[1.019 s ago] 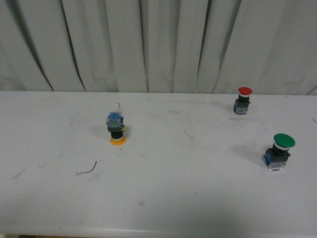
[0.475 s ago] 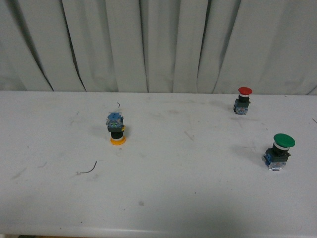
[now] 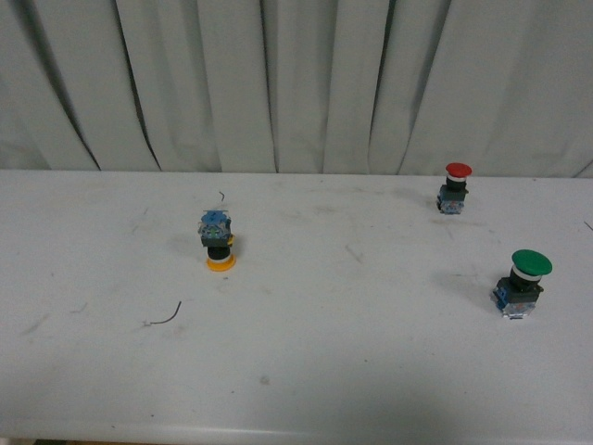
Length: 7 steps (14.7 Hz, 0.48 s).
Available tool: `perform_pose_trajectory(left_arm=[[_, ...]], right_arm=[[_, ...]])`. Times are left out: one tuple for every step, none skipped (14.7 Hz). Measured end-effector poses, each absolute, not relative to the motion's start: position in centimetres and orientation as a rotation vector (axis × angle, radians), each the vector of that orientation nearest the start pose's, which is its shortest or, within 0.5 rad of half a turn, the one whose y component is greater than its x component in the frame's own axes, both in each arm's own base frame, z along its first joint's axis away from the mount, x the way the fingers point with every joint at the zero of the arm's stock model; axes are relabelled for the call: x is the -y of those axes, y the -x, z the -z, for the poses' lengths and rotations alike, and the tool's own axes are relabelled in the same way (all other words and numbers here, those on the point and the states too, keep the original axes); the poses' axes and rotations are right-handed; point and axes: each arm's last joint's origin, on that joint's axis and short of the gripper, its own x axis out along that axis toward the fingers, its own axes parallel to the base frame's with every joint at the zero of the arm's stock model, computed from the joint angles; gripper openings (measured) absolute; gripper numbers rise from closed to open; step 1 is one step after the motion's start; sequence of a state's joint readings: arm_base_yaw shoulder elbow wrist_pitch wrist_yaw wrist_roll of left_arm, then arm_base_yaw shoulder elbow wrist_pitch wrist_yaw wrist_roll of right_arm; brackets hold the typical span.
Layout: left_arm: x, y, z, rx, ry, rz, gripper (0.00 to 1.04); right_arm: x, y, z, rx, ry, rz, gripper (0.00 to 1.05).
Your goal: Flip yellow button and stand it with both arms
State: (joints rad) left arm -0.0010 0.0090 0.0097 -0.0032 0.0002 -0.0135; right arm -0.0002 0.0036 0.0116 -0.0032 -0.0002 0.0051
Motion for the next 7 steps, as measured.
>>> perform_pose_trajectory(left_arm=[[0.01, -9.77, -16.58, -0.002, 0.014, 0.001, 0.98], [0.01, -9.77, -16.58, -0.002, 0.014, 0.001, 0.98], [0.01, -9.77, -16.58, -0.002, 0.014, 0.001, 0.98], [0.01, -9.77, -16.58, -0.002, 0.013, 0.001, 0.98], [0.01, -9.77, -16.58, -0.002, 0.014, 0.001, 0.98], [0.01, -9.77, -16.58, -0.002, 0.014, 0.001, 0.98], [0.01, -9.77, -16.58, -0.002, 0.014, 0.001, 0.98]], right_arm=[[0.0, -9.72, -16.69, 0.005, -0.005, 0.0, 0.98], [0.0, -9.72, -16.69, 0.005, -0.005, 0.0, 0.98], [0.0, -9.72, -16.69, 0.005, -0.005, 0.0, 0.98], [0.0, -9.72, -16.69, 0.005, -0.005, 0.0, 0.98], [0.0, -9.72, -16.69, 0.005, -0.005, 0.0, 0.98], [0.0, -9.72, -16.69, 0.005, -0.005, 0.0, 0.98], [0.0, -9.72, -16.69, 0.005, -0.005, 0.0, 0.98]])
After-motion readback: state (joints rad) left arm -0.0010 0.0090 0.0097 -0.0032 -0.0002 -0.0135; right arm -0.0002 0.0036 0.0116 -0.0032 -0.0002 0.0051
